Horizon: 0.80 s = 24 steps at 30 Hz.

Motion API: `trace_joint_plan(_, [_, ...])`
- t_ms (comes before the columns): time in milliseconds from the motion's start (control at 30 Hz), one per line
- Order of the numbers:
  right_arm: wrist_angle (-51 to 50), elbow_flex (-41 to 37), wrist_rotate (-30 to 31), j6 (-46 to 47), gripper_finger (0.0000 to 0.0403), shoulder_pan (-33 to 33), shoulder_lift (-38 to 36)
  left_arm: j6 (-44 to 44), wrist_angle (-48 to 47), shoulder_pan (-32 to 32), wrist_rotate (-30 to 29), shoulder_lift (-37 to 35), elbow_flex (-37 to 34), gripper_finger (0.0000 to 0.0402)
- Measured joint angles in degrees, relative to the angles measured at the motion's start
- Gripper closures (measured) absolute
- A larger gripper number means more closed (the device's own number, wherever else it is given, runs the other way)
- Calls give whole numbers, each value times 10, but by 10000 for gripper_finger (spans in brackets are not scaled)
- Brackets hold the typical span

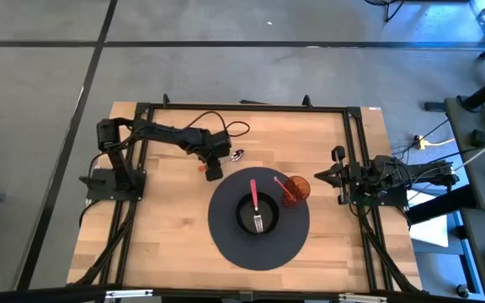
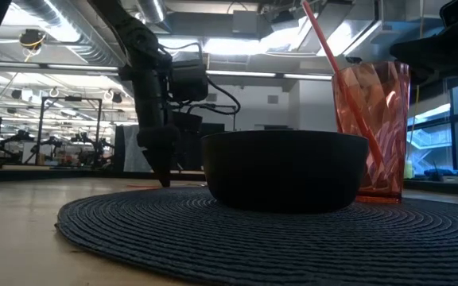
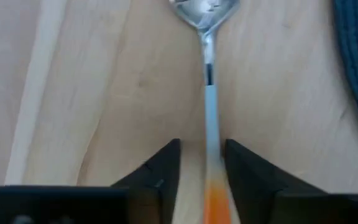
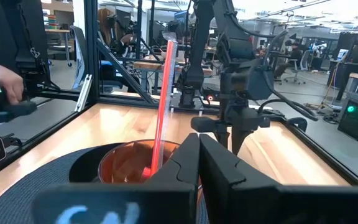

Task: Pick & Place Utensil
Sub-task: Put the spoon into the bowl

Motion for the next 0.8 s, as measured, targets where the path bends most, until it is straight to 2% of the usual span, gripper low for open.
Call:
trace_joint_plan(200, [0,0,0,0,391,0,0,15,15,-9,-9,3,-4,387])
trace_joint_plan(500, [0,0,0,-2,391,0,0,11,51,-38,-65,-41,-16,399])
trace_joint_plan(800, [0,0,0,0,391,0,0,1,33,-56,-72,-130,-16,401])
